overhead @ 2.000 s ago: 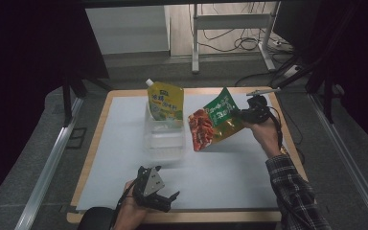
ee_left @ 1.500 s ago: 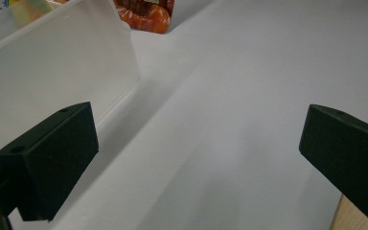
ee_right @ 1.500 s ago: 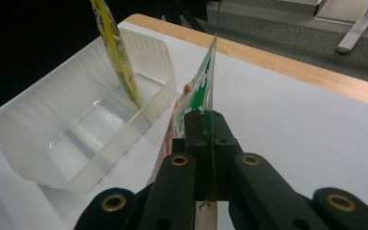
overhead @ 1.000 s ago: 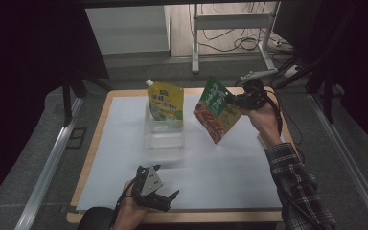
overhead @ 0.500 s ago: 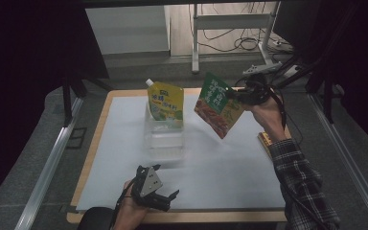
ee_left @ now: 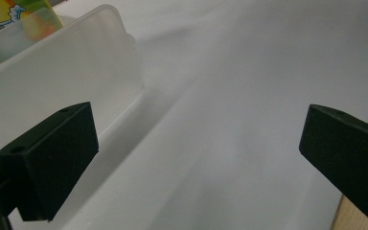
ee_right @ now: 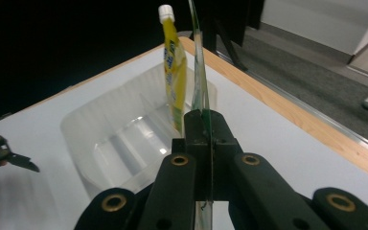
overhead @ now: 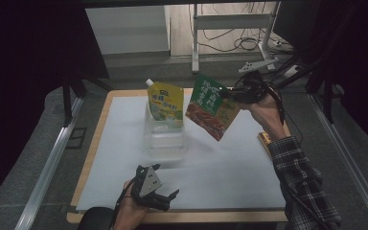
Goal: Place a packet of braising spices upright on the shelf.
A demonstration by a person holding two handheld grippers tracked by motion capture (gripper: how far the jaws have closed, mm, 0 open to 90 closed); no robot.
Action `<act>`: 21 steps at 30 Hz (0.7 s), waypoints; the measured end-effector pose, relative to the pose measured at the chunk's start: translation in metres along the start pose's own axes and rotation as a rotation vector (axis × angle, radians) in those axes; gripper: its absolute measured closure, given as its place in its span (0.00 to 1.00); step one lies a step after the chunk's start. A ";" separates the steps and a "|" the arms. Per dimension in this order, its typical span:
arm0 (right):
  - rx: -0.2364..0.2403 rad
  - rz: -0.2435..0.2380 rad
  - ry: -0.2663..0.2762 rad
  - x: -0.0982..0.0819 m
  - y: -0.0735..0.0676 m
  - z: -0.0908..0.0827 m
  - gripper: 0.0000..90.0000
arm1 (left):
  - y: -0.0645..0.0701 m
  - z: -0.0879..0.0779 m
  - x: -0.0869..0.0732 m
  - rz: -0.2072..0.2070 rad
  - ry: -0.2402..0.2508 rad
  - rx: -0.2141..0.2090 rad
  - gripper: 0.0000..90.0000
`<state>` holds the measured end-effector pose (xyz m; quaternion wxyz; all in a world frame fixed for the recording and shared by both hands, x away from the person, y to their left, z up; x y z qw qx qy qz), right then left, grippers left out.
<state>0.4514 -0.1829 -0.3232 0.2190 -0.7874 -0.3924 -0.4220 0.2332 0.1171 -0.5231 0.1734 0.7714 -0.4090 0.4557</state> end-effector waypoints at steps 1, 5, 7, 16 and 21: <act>0.003 -0.003 0.001 0.001 -0.001 0.000 0.99 | 0.000 0.000 0.000 0.002 0.000 0.000 0.00; 0.013 -0.010 0.000 0.006 -0.004 -0.002 0.99 | 0.000 0.000 0.000 0.002 -0.001 0.000 0.00; 0.018 -0.015 -0.001 0.008 -0.005 -0.003 0.99 | 0.000 0.000 0.000 0.003 -0.001 0.001 0.00; 0.052 -0.028 0.001 0.017 -0.010 -0.009 0.99 | 0.000 0.000 0.000 0.007 -0.004 -0.001 0.00; 0.080 -0.034 0.003 0.021 -0.014 -0.004 0.99 | 0.000 0.000 0.000 0.002 0.003 -0.001 0.00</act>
Point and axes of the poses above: each handheld gripper's, and its own axes: z roughly forward along the jaws, x roughly out of its top, y roughly to its right, the point moved 1 cm from there along z, roughly forward along the jaws, and after that the axes turned 5 degrees about -x, right-handed, at the moved point
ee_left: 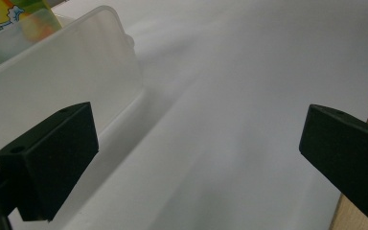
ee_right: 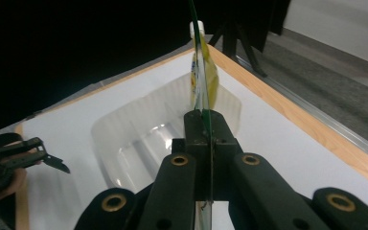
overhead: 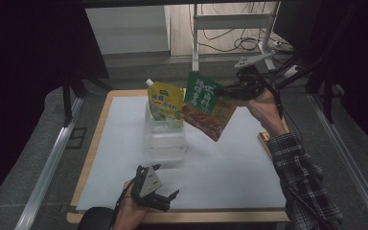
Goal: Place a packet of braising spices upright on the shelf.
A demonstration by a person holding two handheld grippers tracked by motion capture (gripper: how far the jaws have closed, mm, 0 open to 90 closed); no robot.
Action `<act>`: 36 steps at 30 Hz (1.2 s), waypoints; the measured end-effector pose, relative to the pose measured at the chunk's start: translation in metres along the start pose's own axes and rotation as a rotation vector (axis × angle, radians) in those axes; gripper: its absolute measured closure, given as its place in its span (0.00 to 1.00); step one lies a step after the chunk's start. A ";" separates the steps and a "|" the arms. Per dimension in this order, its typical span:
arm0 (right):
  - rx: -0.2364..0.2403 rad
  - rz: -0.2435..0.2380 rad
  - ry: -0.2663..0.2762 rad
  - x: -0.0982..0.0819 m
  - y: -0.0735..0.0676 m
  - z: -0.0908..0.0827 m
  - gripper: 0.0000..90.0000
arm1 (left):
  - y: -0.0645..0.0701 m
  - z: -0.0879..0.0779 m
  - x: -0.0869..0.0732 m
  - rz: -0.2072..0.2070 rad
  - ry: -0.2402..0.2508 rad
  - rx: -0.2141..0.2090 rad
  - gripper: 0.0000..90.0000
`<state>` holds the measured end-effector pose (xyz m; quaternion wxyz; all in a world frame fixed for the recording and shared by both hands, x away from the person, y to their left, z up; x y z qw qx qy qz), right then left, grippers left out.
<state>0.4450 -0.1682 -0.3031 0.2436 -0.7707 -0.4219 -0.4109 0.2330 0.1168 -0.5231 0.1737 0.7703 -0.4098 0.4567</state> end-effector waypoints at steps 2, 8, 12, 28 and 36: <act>0.010 -0.002 0.001 0.003 -0.002 0.003 0.99 | 0.000 0.000 0.000 0.000 0.000 0.000 0.00; 0.035 -0.015 0.004 0.010 -0.006 0.016 0.99 | 0.000 -0.001 0.001 -0.003 -0.001 0.000 0.00; 0.043 -0.018 0.009 0.014 -0.008 0.024 0.99 | -0.001 -0.001 0.001 -0.007 -0.006 -0.007 0.00; 0.099 -0.045 0.007 0.032 -0.018 0.058 0.99 | 0.000 -0.001 0.001 0.008 -0.010 -0.008 0.00; 0.118 -0.057 0.002 0.039 -0.023 0.077 0.99 | 0.000 -0.001 0.001 0.009 -0.009 -0.008 0.00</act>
Point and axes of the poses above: each handheld gripper's, and its own axes: z roughly forward along the jaws, x roughly out of its top, y roughly to its right, the point moved 1 cm from there along z, roughly forward along the jaws, and after that the axes turned 5 degrees about -x, right-handed, at the moved point
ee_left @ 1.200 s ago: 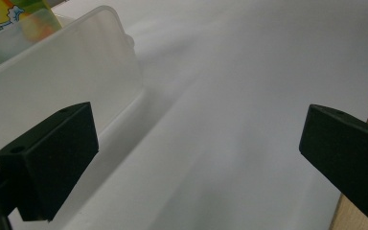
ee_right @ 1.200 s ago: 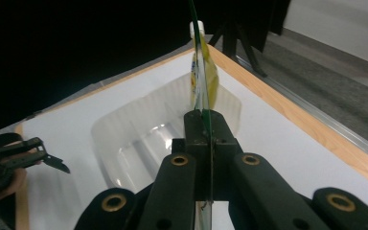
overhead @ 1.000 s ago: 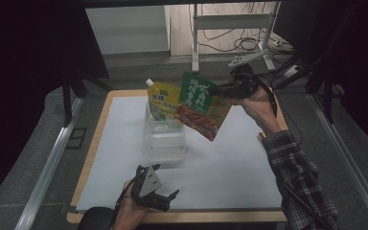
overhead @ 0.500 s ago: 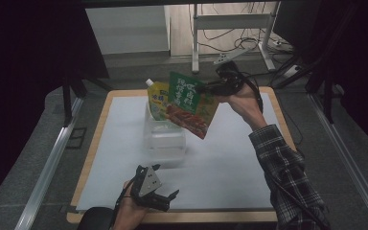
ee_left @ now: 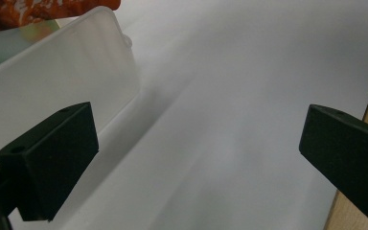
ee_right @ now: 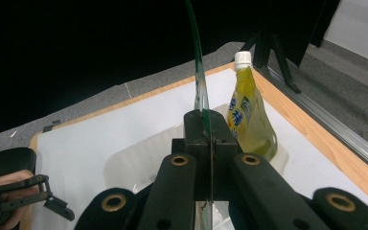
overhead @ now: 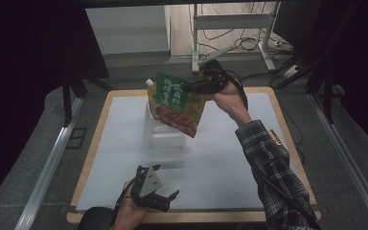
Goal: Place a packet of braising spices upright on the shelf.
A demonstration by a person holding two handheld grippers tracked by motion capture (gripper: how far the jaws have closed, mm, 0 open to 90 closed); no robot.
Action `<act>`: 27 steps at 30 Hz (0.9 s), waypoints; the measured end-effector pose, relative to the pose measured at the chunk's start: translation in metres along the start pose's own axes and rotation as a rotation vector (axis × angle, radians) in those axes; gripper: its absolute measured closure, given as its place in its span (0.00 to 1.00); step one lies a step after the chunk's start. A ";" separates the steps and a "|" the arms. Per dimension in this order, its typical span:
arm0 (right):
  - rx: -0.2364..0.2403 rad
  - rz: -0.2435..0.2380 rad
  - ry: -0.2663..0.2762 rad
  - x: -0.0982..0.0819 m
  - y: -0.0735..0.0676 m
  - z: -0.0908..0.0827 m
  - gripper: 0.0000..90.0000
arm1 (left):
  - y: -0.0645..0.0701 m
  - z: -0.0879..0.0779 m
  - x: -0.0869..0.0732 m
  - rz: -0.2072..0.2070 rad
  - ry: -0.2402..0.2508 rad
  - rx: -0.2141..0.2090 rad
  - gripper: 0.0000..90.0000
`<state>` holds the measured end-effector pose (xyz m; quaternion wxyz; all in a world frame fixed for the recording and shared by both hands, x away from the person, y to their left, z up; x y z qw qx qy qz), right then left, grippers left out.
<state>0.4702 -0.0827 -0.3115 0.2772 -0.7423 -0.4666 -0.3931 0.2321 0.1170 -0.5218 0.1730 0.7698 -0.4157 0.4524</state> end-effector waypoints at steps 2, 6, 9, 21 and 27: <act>0.003 -0.004 -0.001 0.002 -0.001 0.005 0.99 | 0.000 0.000 0.000 -0.002 0.001 0.001 0.00; 0.012 -0.012 0.003 0.006 -0.003 0.013 0.99 | 0.000 0.000 0.000 -0.007 0.005 0.003 0.00; 0.023 -0.017 0.006 0.009 -0.005 0.020 0.99 | 0.000 0.000 0.000 -0.005 0.004 0.003 0.00; 0.048 -0.027 -0.039 0.009 -0.008 0.052 0.99 | 0.000 0.000 0.000 -0.009 0.009 0.001 0.00; 0.061 -0.008 -0.060 0.003 -0.005 0.063 0.99 | 0.000 0.000 0.000 -0.004 0.001 -0.001 0.00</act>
Point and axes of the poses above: each handheld gripper's, and its own axes: z roughly forward along the jaws, x roughly out of its top, y roughly to its right, the point moved 1 cm from there along z, roughly forward along the jaws, and after that the axes turned 5 degrees about -x, right-handed, at the moved point
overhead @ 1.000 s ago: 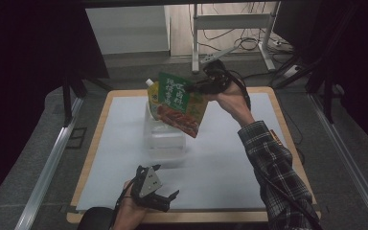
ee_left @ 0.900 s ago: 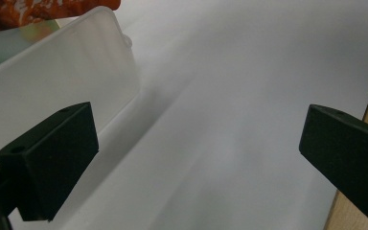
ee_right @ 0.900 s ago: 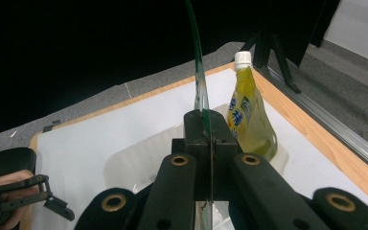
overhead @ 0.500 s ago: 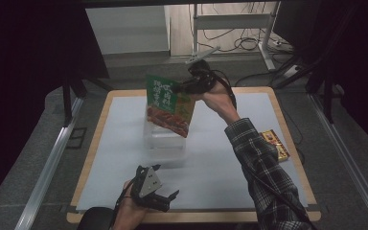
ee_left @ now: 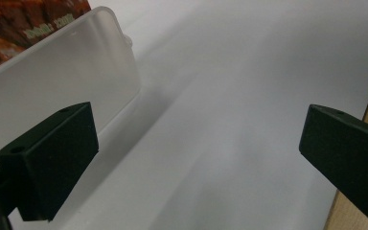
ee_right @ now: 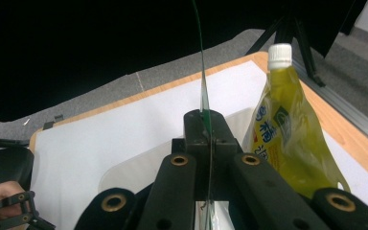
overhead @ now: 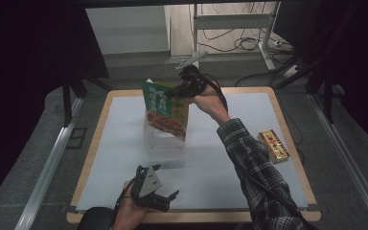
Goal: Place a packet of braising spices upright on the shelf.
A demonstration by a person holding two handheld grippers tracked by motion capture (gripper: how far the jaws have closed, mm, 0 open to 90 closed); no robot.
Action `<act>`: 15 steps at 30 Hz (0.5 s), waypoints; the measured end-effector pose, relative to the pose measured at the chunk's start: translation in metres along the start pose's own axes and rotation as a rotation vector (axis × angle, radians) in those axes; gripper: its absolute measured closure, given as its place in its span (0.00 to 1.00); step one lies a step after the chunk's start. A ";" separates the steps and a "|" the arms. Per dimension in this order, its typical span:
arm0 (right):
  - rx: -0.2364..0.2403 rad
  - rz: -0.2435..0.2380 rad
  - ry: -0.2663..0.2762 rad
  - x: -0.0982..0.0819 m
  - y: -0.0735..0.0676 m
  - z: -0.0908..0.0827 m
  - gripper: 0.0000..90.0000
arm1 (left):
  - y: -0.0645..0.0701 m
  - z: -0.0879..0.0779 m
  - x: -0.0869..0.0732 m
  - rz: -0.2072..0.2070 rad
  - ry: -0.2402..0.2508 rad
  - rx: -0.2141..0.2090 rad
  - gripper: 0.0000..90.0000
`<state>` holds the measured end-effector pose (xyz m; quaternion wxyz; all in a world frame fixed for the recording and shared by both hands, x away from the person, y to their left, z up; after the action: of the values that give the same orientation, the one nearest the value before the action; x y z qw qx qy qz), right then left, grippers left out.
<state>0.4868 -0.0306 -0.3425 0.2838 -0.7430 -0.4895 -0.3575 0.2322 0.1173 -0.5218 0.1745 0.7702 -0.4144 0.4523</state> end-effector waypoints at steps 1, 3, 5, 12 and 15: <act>-0.002 0.001 -0.006 -0.001 0.001 0.002 0.99 | 0.000 0.000 0.000 0.000 0.000 0.000 0.00; -0.001 0.009 -0.016 -0.006 0.003 0.008 0.99 | 0.000 0.000 0.000 0.001 -0.003 0.000 0.00; 0.016 0.025 0.006 -0.007 0.004 0.011 0.99 | 0.000 0.000 0.000 0.000 -0.004 0.001 0.00; 0.029 0.029 0.011 -0.005 0.001 0.026 0.99 | 0.000 0.000 0.000 0.002 -0.007 -0.003 0.00; 0.024 0.039 0.018 -0.004 0.000 0.030 0.99 | 0.000 0.000 0.000 0.001 -0.006 -0.002 0.00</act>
<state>0.4933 -0.0095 -0.3638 0.3039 -0.7459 -0.4765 -0.3525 0.2323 0.1176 -0.5220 0.1738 0.7711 -0.4159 0.4496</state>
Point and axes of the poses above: each handheld gripper's, and its own axes: z roughly forward along the jaws, x roughly out of its top, y roughly to its right, the point moved 1 cm from there along z, roughly forward along the jaws, and after that the axes turned 5 degrees about -x, right-handed, at the moved point
